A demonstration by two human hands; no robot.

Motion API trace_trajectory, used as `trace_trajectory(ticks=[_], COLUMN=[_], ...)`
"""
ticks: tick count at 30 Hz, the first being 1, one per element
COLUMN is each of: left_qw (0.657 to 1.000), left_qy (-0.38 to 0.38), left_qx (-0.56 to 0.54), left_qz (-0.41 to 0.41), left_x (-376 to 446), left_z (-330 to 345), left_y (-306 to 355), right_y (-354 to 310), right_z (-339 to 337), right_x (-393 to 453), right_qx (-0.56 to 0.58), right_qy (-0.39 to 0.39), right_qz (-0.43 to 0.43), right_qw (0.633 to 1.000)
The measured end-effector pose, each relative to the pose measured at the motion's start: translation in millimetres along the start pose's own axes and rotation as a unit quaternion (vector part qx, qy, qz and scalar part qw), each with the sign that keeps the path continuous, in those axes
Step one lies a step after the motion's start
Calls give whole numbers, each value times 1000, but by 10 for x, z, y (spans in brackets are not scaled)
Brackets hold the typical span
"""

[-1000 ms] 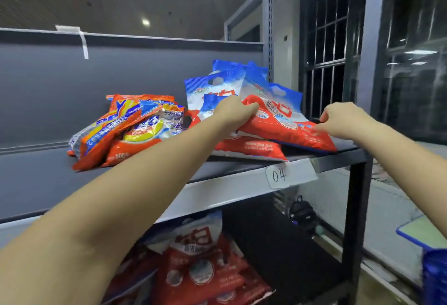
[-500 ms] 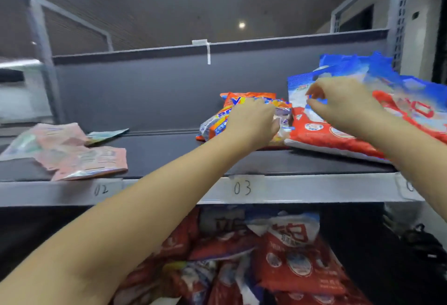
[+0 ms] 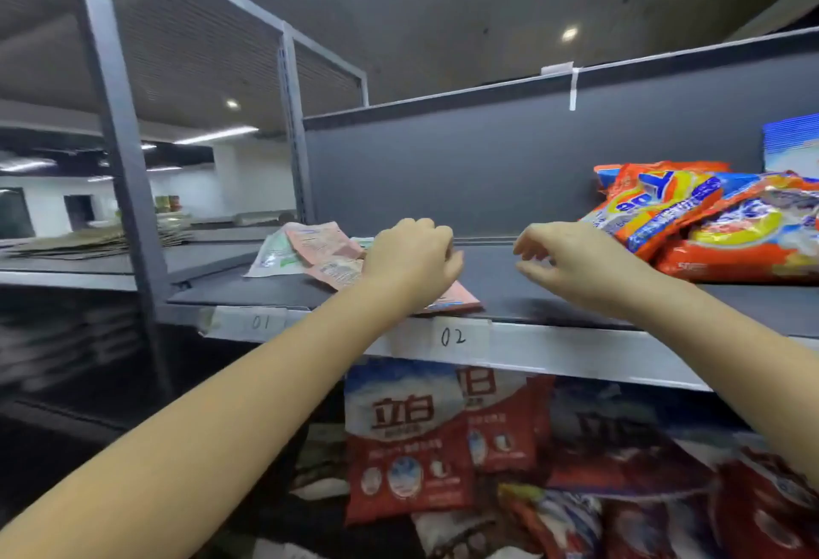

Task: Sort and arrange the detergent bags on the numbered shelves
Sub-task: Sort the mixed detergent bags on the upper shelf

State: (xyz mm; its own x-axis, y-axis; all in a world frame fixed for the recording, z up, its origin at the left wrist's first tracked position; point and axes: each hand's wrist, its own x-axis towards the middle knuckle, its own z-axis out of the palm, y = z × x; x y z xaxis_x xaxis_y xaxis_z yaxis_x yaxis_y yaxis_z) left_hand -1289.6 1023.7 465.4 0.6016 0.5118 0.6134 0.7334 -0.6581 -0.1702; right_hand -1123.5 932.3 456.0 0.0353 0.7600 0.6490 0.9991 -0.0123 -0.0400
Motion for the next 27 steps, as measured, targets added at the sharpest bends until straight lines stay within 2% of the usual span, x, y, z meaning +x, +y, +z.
trace_trajectory(ticks=[6,11,16,19,22,25,27], left_qw=[999,996,989,987,982,981,984], left_qy=[-42,-71,-140,-152,-172,-175,-147], left_qx=[-15,-39,-51,-37,-17,-1,9], left_qz=[-32,-38,2,47,70,87,98], left_x=[-204,-289,-233,-129,-33,35,61], left_z=[126,349,480,472,494,579,641], left_y=[-990,-1484,-1642,-1675,-1659,-1652,-1662], right_y=[-609,-812,-811,-791,-800,-804,-800], right_z=[461,589,541,567,583,594,621], right_x=[205,191,105,165,256,312,345], right_qx=[68,84,85,43,41,10,-24], right_qy=[-48,-40,-92,-128,-167,-163,-140], right_qz=[-23,-9,-22,-47,-33,-28,-43], right_qw=[996,996,992,990,985,986,989])
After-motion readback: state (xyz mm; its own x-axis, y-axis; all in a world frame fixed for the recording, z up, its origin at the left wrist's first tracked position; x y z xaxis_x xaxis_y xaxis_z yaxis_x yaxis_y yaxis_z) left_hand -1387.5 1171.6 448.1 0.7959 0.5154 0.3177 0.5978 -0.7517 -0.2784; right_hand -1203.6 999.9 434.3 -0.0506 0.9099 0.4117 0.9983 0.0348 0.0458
